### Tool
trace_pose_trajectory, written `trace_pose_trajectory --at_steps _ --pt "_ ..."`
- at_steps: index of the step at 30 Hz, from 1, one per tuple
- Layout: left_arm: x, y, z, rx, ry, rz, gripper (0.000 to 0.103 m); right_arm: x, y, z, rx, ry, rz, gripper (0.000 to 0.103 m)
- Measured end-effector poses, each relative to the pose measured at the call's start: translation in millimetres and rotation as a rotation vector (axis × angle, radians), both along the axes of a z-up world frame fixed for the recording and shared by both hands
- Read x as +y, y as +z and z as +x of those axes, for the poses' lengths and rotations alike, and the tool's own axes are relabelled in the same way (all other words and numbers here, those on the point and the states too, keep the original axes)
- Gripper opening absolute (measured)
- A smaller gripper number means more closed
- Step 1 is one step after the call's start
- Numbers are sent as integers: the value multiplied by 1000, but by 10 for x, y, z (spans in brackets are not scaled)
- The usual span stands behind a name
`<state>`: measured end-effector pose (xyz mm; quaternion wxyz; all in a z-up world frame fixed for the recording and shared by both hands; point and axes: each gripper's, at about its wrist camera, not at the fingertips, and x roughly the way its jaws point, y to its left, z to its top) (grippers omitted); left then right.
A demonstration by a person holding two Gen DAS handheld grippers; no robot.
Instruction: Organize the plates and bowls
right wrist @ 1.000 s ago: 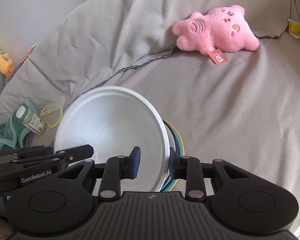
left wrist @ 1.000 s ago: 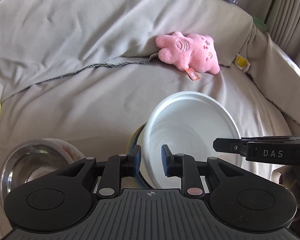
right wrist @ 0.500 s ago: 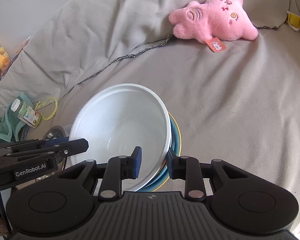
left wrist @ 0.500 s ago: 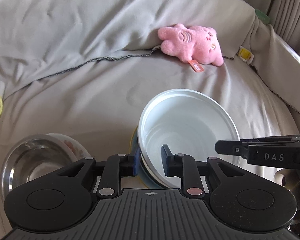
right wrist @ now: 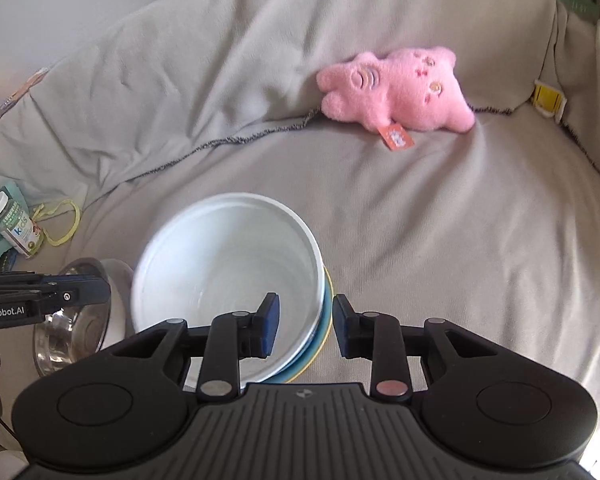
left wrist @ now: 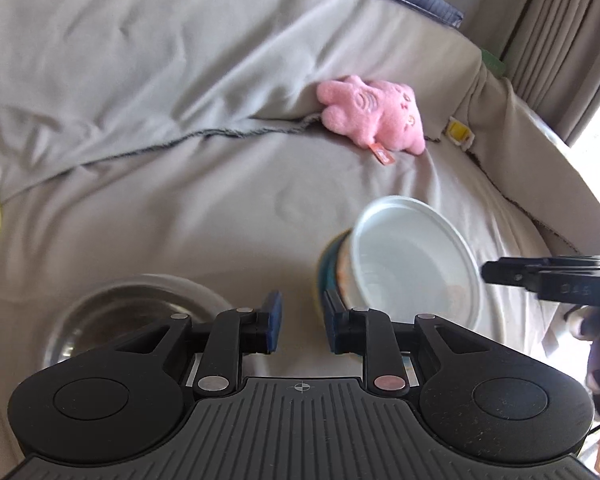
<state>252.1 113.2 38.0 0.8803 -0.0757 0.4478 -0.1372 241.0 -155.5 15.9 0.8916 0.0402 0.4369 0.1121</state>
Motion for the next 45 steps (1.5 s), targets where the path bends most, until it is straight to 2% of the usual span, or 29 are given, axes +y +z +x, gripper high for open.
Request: trace_pose_trajectory --at_steps 1,3,5,7,10,11,13,15,17,19,25,28,31,36,39,45 --pt "176 2 -20 -3 19 4 25 57 64 -66 -19 8 4 40" --pt "499 -6 -56 -23 72 20 25 231 171 -195 -53 24 15 62" --pt "785 -47 -110 -47 119 52 25 455 192 -281 -59 55 26 63" --pt "1071 -142 -174 -56 179 52 25 760 148 -338 -35 107 41 63" --pt "1415 -326 -210 -3 233 32 25 1271 -46 -371 34 191 65 63" --pt "1511 -398 -223 15 241 -4 25 1400 -121 -367 55 216 72 63" --pt "1721 -587 -250 75 253 -125 25 1711 -313 -379 90 249 61 63" --pt "1817 -724 -256 113 273 -180 25 1941 -495 -380 119 239 29 63" --pt "1835 -806 -252 134 292 -171 36 2069 -642 -377 149 217 18 63" --pt "1853 -847 -241 139 301 -168 42 2111 -757 -370 167 178 17 63" --pt "1748 -1037 -195 204 257 -177 39 2037 -1054 -284 267 82 112 64" --pt "1643 -1137 -149 252 224 -167 38 2039 -1147 -285 325 98 200 64" --pt "1569 -1111 -141 248 224 -120 38 2056 -1208 -304 340 108 248 66" --pt "1560 -1106 -151 231 244 -118 39 2046 -1271 -279 345 108 272 64" --pt "1499 -1095 -131 192 247 -105 45 2057 -1255 -249 339 107 272 62" --pt "1450 -1106 -45 134 239 -143 48 1973 -1252 -117 316 68 273 61"
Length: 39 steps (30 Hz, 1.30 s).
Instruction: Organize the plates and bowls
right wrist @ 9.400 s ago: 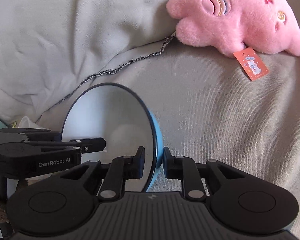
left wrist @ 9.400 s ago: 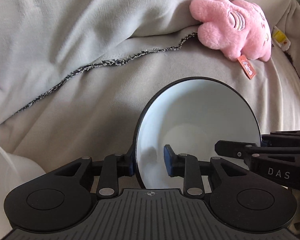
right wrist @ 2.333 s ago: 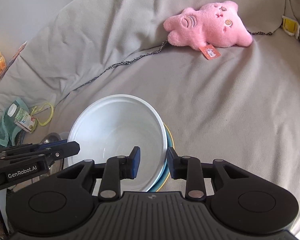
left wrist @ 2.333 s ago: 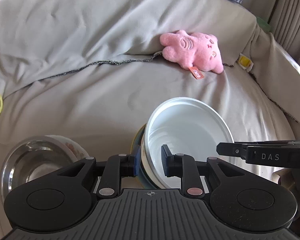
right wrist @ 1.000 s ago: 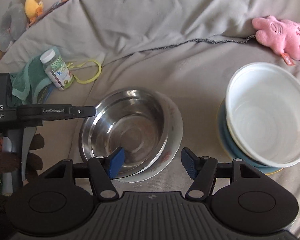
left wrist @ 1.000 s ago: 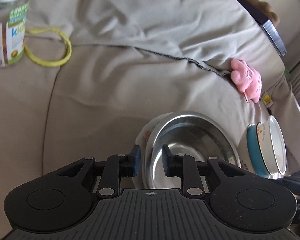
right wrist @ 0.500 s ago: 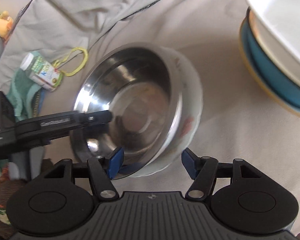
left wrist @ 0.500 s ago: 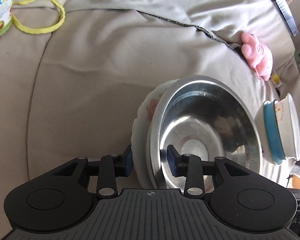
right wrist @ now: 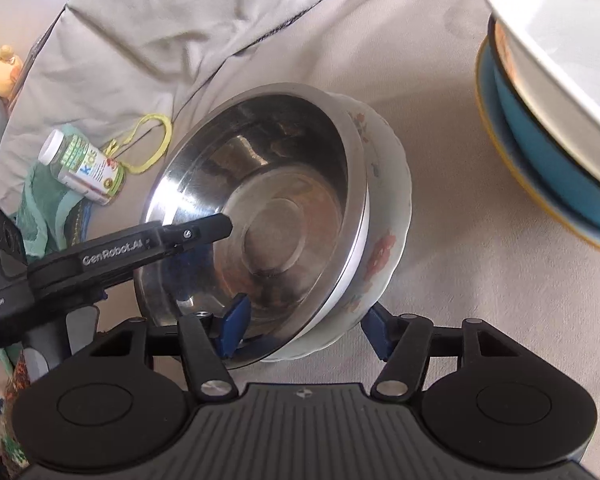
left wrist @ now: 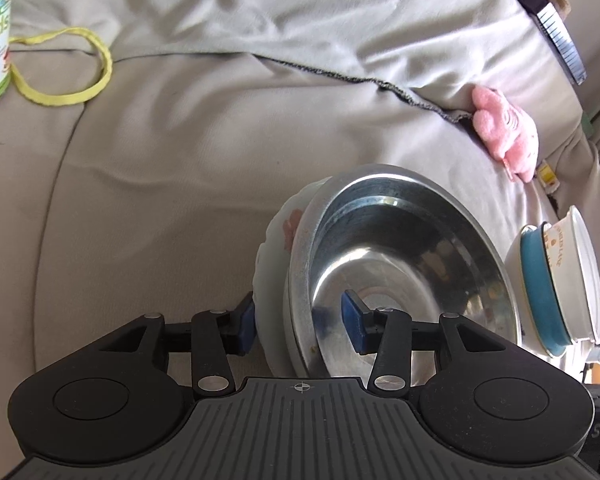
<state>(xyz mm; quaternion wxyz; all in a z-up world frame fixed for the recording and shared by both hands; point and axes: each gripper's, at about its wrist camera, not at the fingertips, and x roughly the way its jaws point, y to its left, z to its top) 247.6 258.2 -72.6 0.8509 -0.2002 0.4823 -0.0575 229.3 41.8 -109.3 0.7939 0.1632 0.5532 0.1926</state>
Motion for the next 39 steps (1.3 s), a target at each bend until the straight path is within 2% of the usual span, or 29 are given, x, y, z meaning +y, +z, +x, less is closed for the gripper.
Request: trace_pose_trajectory --at_steps 6,10,13,19,24,26,30,33,34,36,39 --pt "-84 -19 44 -21 -19 30 47 -38 -18 97 -55 -26 -47 60" --pt "-62 -10 42 -10 -5 32 39 -51 -7 29 -78 -26 -68 60" --pt "-13 1 47 -6 52 20 34 -95 96 -37 -98 -19 -70 61" --pt "-185 370 -126 -33 156 153 35 -374 366 -199 -146 60 -61 64" --pt "-553 821 -241 -101 199 273 35 -707 657 -494 -296 168 -60 64" --pt "-750 967 -245 -134 173 243 35 -894 842 -575 -368 190 -65 64" --pt "-1156 1061 -203 -171 92 22 35 -1329 1169 -532 -477 148 -86 77" --pt "-1479 998 -193 -191 32 -87 33 -1667 1320 -369 -519 93 -117 78" --pt "-1614 968 -183 -194 9 -111 29 -1789 1343 -288 -534 73 -134 78" --pt "-1825 914 -151 -184 -15 -111 27 -1952 1301 -101 -542 63 -161 84" --pt "-1997 930 -149 -199 15 -71 25 -2147 1006 228 -482 27 -185 84"
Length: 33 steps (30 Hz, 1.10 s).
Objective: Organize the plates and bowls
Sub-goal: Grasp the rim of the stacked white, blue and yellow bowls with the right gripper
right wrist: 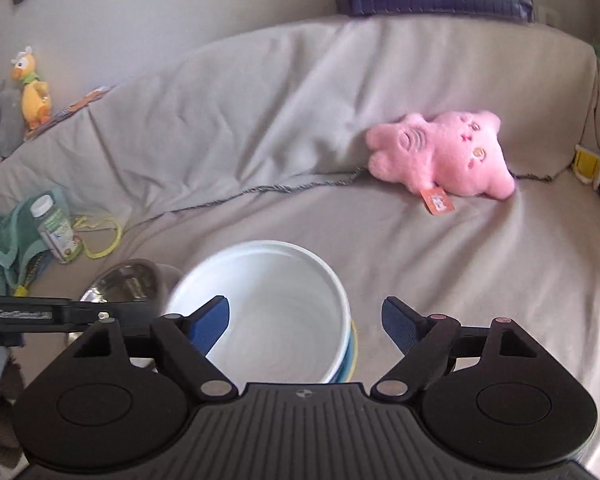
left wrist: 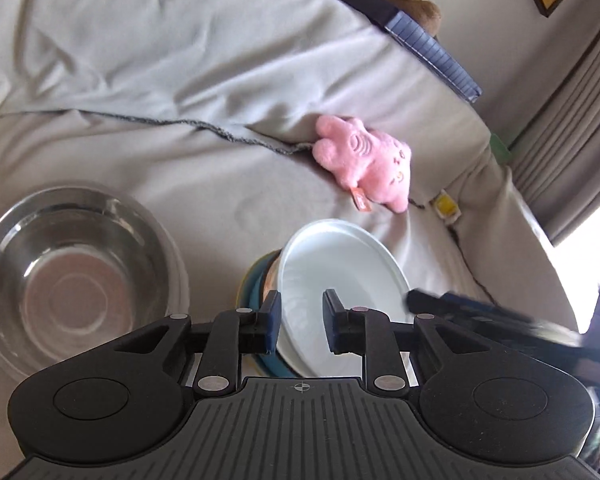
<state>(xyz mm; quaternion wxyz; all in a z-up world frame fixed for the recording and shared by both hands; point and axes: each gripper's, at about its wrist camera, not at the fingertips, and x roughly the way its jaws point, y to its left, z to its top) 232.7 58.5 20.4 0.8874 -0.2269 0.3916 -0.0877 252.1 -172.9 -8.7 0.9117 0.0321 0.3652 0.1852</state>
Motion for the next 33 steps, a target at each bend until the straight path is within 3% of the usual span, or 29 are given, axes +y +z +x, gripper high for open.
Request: trace_pose_trajectory --at_steps 2,3,5,7,9,10,11,12,15,18,23,26,30,33 --pt "-108 50 16 -9 24 52 25 -51 -262 179 53 -28 12 82" --pt "-166 63 42 2 23 96 25 -75 -372 247 80 -33 27 75" --pt "-289 61 105 37 25 220 26 -112 -592 348 141 -34 78 65" --pt "-403 10 168 55 32 342 26 -124 -763 369 181 -33 131 63" --pt "-478 -69 232 63 33 438 38 -112 -884 371 203 -21 147 59" --pt "-501 -111 259 70 33 465 51 -104 -942 375 214 -15 151 58" --pt "-523 -165 299 92 29 479 57 -102 -986 373 226 -12 158 55" --pt "-531 -216 333 116 20 473 57 -113 -1027 374 238 -12 159 51" --pt "-517 -338 404 187 -8 405 57 -191 -1116 404 251 -19 172 51" --pt "-510 -353 482 235 3 384 61 -318 -1142 464 263 -30 213 51" --pt "-539 -430 694 337 7 436 60 -355 -1177 518 281 -23 288 50" --pt "-530 -550 775 401 -20 357 57 -279 -1244 522 291 22 324 44" --pt "-595 -664 823 462 -61 260 55 -277 -1324 505 283 51 395 45" --pt "-666 -644 841 474 -67 274 60 -312 -1364 480 261 59 421 45"
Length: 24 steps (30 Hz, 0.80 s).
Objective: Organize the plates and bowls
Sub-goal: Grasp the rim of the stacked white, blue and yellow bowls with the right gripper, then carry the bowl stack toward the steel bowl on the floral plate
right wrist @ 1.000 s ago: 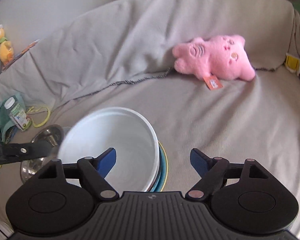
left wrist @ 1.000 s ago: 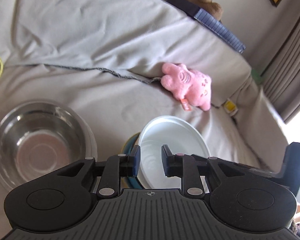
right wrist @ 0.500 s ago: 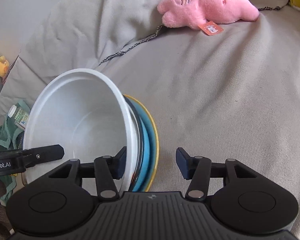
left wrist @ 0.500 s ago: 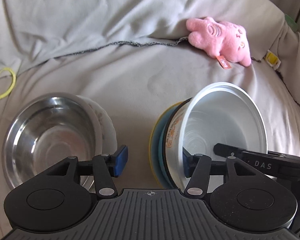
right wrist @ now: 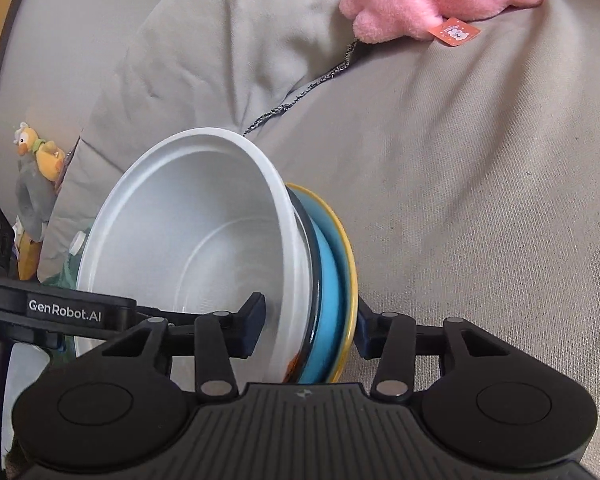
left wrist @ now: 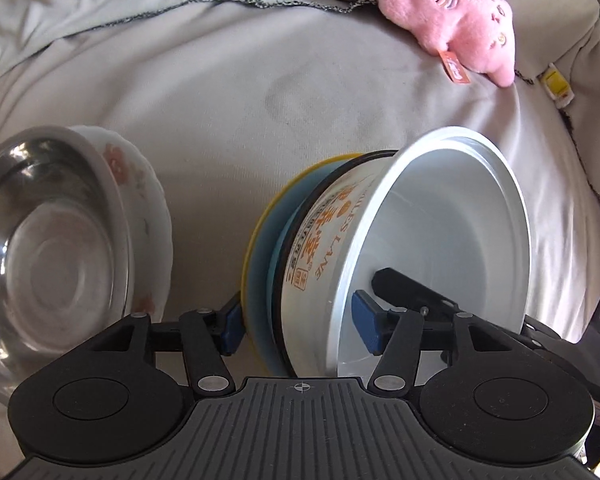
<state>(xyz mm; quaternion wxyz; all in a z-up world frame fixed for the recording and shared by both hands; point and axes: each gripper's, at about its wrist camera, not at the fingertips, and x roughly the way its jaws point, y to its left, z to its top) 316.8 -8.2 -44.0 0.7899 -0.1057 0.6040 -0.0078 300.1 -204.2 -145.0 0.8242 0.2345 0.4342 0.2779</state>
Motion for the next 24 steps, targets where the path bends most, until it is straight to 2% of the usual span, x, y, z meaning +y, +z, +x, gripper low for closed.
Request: trace_pose_trajectory --at_steps 6,11,15,18,20,24 --pt "-50 65 -13 -21 21 33 51 -115 -82 34 26 5 62 46" --pt "-201 65 -57 -42 -99 118 51 -130 -93 10 17 9 66 46" --pt "-198 59 -63 -37 -108 120 51 -146 -107 8 29 11 80 46" --pt "-263 29 -42 -32 -173 158 56 -113 -91 26 24 10 65 47" --pt "-263 21 -22 -26 -192 154 55 -89 -65 16 13 8 48 48" --pt "-193 4 7 -18 -172 117 54 -56 -35 -18 -7 11 27 51"
